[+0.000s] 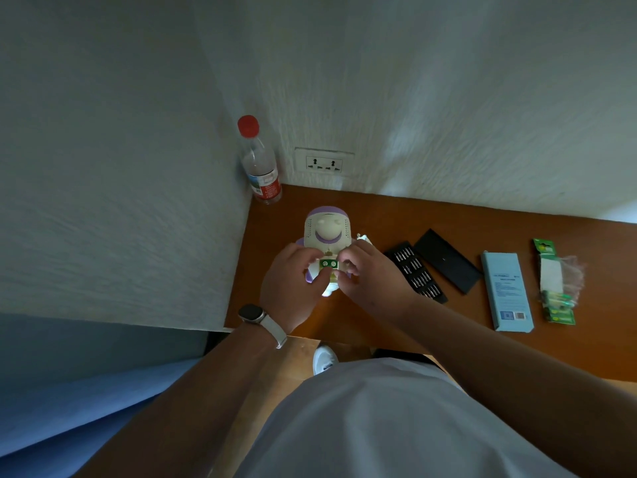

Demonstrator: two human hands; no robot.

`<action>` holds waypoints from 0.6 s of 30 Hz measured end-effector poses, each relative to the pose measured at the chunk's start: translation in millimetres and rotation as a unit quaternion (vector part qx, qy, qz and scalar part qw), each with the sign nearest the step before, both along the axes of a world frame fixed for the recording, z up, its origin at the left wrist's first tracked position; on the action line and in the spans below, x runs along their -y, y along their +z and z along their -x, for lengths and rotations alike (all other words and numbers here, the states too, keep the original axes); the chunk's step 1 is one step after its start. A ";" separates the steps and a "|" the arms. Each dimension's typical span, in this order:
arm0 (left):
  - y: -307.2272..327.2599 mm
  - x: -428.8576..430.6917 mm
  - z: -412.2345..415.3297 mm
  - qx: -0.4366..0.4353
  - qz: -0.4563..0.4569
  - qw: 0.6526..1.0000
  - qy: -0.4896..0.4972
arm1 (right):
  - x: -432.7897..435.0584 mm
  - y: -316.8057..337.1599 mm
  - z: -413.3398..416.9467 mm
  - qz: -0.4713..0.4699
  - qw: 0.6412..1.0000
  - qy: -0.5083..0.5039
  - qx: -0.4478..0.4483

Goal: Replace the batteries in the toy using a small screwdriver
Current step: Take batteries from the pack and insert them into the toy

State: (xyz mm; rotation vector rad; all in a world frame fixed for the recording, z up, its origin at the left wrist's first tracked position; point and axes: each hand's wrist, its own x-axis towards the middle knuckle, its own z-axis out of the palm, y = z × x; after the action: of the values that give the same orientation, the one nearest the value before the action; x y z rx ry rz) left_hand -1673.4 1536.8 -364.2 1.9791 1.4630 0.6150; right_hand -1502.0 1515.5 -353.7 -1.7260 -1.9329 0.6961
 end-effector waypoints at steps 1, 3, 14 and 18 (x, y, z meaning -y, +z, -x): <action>1.1 -0.1 -0.5 0.000 -0.003 1.000 -0.002 | 2.3 2.7 -1.0 -0.002 1.000 -0.002 0.003; 3.5 -1.4 -2.8 -0.004 -0.030 0.999 -0.018 | 6.7 9.1 -5.8 0.005 1.000 -0.004 0.013; 28.5 -3.8 -52.6 -0.108 -0.190 0.965 -0.148 | 29.1 23.9 -75.3 0.024 0.988 0.008 0.155; 26.9 -0.9 -86.6 -0.152 -0.168 0.958 -0.177 | 44.7 27.0 -108.9 0.043 0.984 -0.021 0.173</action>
State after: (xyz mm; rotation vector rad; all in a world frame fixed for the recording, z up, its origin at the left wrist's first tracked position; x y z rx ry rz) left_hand -1586.8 1537.7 -337.3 2.6232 1.1757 0.4339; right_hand -1393.1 1470.9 -326.7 -2.0460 -2.1095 0.4954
